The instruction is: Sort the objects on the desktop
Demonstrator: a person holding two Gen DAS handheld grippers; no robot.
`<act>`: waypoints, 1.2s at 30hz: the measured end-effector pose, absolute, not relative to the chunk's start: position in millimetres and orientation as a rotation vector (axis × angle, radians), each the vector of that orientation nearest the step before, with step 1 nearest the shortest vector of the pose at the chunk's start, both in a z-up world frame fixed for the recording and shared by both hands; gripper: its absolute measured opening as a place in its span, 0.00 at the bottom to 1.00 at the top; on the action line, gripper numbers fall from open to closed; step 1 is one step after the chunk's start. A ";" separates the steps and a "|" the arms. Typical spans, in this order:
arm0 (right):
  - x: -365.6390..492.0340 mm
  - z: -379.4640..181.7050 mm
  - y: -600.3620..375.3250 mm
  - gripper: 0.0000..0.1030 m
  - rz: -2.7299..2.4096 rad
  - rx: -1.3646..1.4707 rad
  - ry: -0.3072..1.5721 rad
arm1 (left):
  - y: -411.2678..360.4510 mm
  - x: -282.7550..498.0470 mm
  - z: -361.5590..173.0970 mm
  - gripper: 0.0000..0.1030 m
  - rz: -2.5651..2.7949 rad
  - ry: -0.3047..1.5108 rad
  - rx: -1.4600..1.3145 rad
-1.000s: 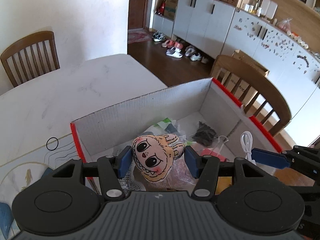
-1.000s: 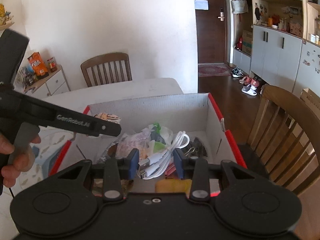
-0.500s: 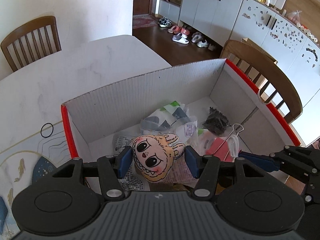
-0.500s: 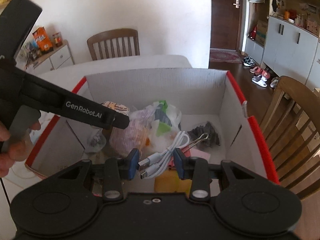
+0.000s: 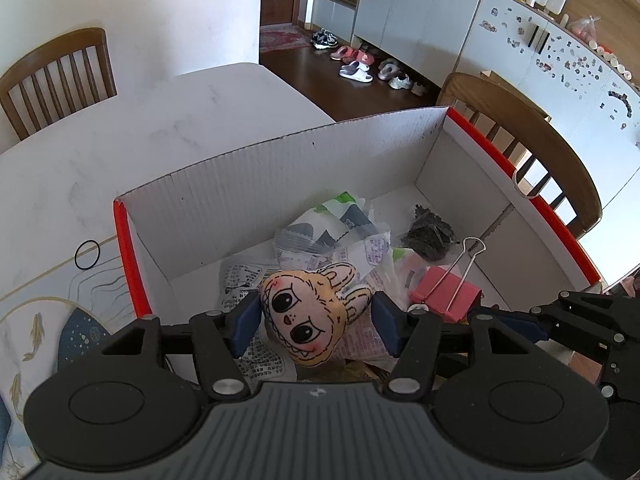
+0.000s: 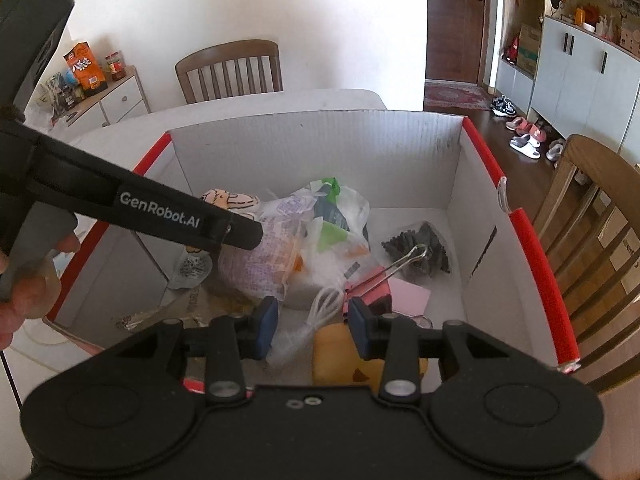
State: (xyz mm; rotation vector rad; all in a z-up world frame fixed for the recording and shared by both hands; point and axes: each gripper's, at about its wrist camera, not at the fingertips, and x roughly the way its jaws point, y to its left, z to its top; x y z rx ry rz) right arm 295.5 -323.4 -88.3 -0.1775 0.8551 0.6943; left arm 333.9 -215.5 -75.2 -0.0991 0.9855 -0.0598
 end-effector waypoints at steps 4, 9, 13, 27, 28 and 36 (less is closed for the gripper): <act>294.0 -85.9 -326.2 0.41 0.690 -0.170 0.853 | -215.9 329.4 -74.0 0.63 -0.066 0.978 -0.097; 288.9 -82.4 -326.8 0.47 0.691 -0.165 0.844 | -215.5 321.9 -68.6 0.67 -0.082 0.961 -0.097; 285.3 -78.3 -327.5 0.50 0.689 -0.158 0.838 | -213.7 313.5 -59.7 0.67 -0.095 0.935 -0.097; 269.9 -59.9 -331.6 0.53 0.661 -0.121 0.821 | -206.9 278.8 -24.7 0.73 -0.149 0.829 -0.097; 268.4 -58.2 -332.2 0.55 0.659 -0.118 0.818 | -206.1 275.2 -22.3 0.73 -0.148 0.817 -0.093; 257.4 -47.4 -335.4 0.63 0.625 -0.093 0.797 | -200.6 254.1 -10.8 0.79 -0.163 0.778 -0.055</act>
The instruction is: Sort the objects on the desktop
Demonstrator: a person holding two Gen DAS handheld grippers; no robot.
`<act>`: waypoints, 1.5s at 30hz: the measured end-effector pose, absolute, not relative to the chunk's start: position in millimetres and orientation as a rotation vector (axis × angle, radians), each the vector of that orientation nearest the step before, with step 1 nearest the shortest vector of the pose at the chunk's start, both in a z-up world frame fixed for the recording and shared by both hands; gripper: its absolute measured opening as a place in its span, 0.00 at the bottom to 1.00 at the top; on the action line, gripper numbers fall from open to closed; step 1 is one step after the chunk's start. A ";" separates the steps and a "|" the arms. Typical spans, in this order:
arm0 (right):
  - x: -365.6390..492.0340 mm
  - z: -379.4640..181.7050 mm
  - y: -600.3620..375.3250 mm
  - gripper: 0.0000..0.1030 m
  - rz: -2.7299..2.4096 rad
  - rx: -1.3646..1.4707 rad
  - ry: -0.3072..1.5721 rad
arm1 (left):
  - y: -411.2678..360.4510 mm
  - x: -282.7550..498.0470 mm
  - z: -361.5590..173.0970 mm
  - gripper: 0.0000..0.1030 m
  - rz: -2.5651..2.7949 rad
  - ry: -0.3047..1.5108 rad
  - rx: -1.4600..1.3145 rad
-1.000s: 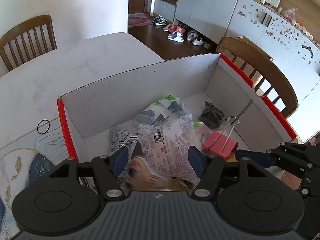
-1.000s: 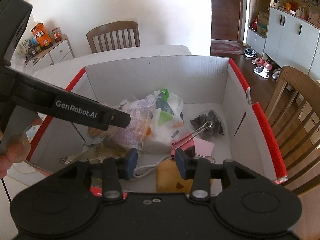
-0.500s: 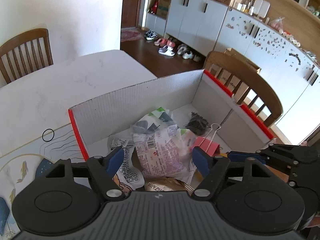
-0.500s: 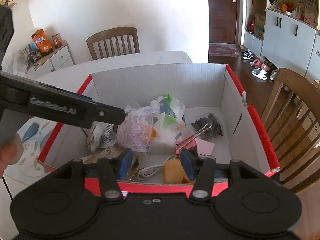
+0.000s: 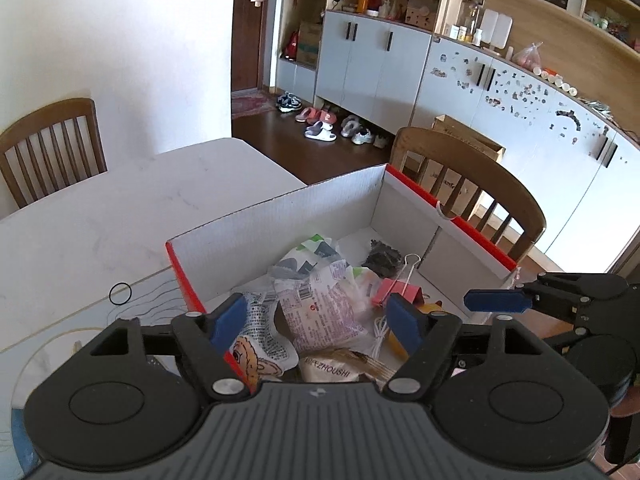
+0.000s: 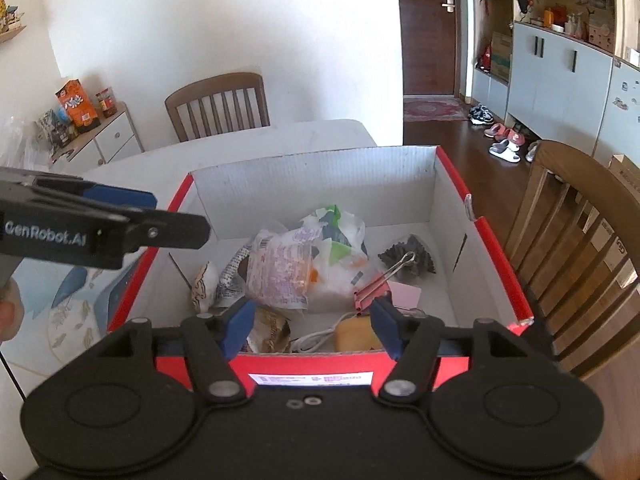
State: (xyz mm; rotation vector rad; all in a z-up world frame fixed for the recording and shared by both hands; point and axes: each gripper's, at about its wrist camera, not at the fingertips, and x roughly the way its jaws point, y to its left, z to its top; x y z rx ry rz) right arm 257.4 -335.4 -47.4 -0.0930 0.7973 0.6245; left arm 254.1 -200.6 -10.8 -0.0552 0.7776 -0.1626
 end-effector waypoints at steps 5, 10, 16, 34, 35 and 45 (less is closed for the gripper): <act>248.9 -44.3 -333.7 0.68 0.600 -0.076 0.795 | -192.5 243.1 -9.0 0.79 -0.174 0.773 -0.060; 239.1 -41.1 -331.8 0.73 0.581 -0.067 0.791 | -186.4 234.4 -8.8 0.80 -0.189 0.776 -0.051; 228.2 -37.7 -329.7 0.77 0.555 -0.054 0.783 | -176.7 225.9 -9.4 0.81 -0.212 0.778 -0.061; 198.2 -31.6 -330.2 0.93 0.496 -0.007 0.742 | -161.6 204.8 -9.2 0.93 -0.261 0.764 -0.045; 197.4 -31.4 -330.2 0.93 0.496 -0.006 0.743 | -160.9 203.2 -9.1 0.99 -0.263 0.760 -0.042; 191.0 -29.3 -328.6 0.94 0.495 0.006 0.735 | -164.8 194.2 -10.9 1.00 -0.297 0.751 0.029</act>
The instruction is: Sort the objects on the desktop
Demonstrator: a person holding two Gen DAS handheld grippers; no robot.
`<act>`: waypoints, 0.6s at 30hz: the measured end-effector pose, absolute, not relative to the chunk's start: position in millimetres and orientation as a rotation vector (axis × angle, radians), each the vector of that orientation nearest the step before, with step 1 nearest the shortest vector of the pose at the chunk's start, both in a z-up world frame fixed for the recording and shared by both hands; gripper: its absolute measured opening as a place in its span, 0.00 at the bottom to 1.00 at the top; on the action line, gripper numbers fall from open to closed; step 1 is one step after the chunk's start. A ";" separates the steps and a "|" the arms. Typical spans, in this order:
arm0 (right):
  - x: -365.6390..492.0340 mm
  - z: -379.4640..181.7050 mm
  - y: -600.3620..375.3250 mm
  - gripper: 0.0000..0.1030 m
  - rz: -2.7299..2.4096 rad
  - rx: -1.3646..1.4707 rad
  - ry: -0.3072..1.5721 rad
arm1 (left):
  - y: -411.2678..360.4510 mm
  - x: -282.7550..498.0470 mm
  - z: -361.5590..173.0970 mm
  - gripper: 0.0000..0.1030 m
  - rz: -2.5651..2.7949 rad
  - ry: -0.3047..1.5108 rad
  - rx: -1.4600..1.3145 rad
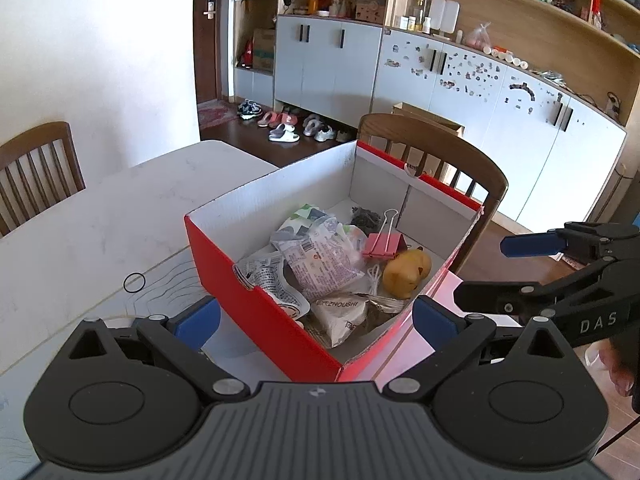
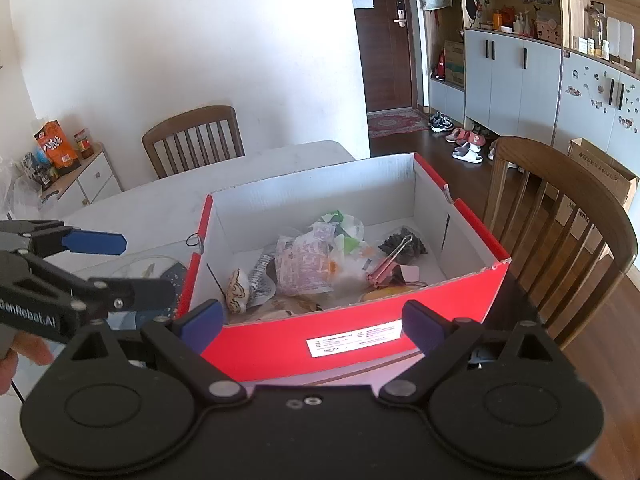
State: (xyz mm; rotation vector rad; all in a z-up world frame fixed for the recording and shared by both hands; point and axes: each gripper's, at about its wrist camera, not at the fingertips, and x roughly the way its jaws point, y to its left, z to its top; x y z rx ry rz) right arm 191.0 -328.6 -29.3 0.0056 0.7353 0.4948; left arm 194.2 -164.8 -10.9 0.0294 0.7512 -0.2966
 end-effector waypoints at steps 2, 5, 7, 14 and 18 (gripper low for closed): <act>188.9 -27.3 -328.9 0.94 0.492 0.007 0.729 | -162.8 193.1 -11.1 1.00 -0.300 0.754 0.017; 187.3 -23.7 -330.1 0.95 0.490 0.007 0.721 | -161.6 190.7 -11.4 1.00 -0.304 0.760 0.009; 187.8 -22.6 -331.2 0.95 0.489 0.011 0.721 | -162.9 188.4 -11.3 1.00 -0.309 0.762 0.017; 182.9 -22.6 -332.1 0.95 0.481 0.041 0.721 | -160.2 181.6 -8.3 1.00 -0.314 0.757 -0.015; 181.4 -23.9 -331.6 0.95 0.486 0.044 0.724 | -158.5 178.0 -5.6 1.00 -0.305 0.751 -0.021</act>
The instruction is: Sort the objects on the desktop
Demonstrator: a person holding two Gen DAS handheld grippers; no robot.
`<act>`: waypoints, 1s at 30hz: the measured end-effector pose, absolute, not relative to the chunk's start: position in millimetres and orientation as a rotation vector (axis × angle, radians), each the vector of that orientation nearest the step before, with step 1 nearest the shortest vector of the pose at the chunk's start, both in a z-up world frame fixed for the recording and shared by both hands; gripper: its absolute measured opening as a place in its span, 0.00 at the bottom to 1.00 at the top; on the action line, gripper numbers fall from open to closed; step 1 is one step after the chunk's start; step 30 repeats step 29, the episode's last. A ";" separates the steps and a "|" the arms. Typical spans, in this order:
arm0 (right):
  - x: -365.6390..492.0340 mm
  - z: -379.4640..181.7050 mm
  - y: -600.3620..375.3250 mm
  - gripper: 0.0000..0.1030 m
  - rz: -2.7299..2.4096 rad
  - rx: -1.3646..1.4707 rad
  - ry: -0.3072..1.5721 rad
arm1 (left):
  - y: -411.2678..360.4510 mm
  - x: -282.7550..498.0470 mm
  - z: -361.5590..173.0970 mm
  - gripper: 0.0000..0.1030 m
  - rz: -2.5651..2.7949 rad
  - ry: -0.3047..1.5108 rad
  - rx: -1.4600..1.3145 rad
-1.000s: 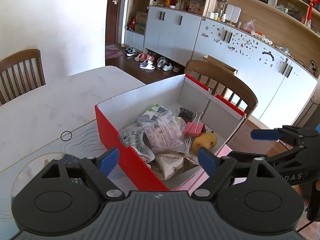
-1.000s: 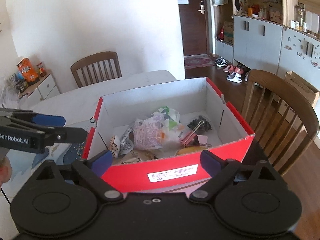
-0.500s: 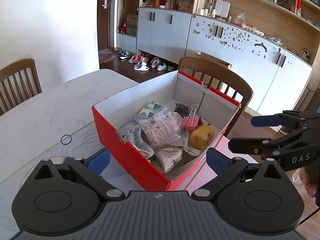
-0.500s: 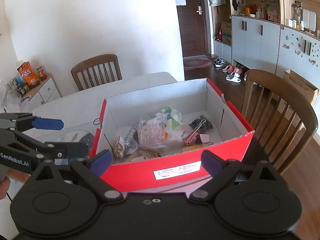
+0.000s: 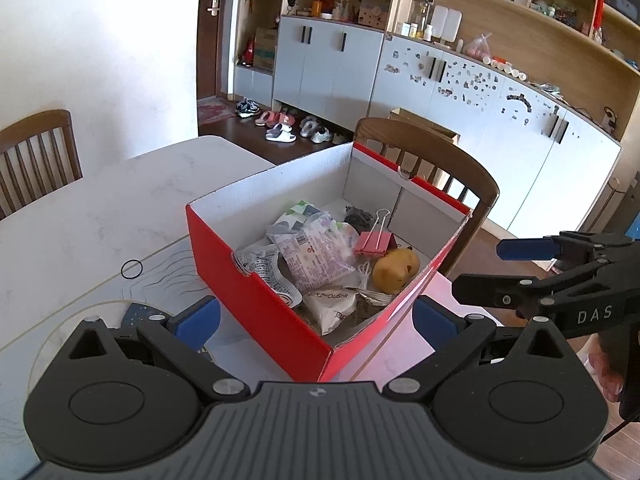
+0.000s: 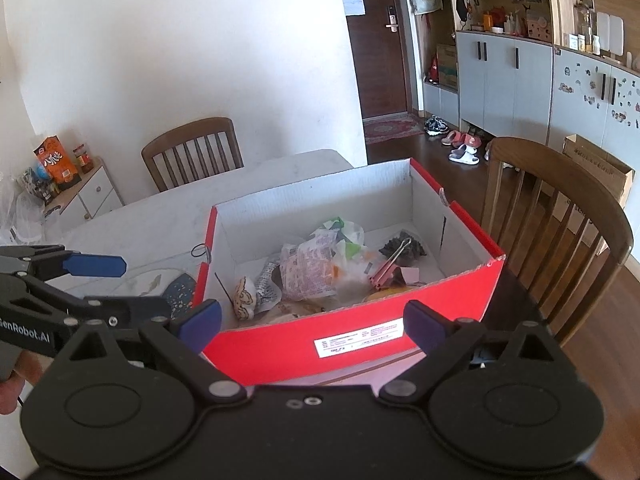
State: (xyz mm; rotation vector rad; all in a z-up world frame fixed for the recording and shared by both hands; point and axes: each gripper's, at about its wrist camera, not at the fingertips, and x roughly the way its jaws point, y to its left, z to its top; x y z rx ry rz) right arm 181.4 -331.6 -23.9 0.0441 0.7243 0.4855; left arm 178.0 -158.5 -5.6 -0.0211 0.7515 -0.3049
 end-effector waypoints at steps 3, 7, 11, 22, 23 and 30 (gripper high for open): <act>179.7 -24.2 -331.4 0.95 0.486 0.045 0.724 | -156.3 175.2 -4.6 1.00 -0.316 0.745 -0.041; 178.5 -24.3 -331.5 0.95 0.487 0.047 0.724 | -158.2 170.5 -1.6 1.00 -0.309 0.724 -0.020; 178.5 -24.6 -331.7 0.95 0.487 0.048 0.724 | -163.4 167.2 -0.4 1.00 -0.296 0.717 0.019; 174.2 -26.3 -330.5 0.95 0.482 0.058 0.732 | -168.6 162.4 -1.6 1.00 -0.307 0.719 0.041; 173.6 -26.5 -329.9 0.95 0.481 0.058 0.734 | -168.5 162.3 -1.8 1.00 -0.308 0.720 0.038; 172.9 -27.8 -328.6 0.95 0.480 0.058 0.740 | -165.9 161.9 -1.7 1.00 -0.298 0.721 0.032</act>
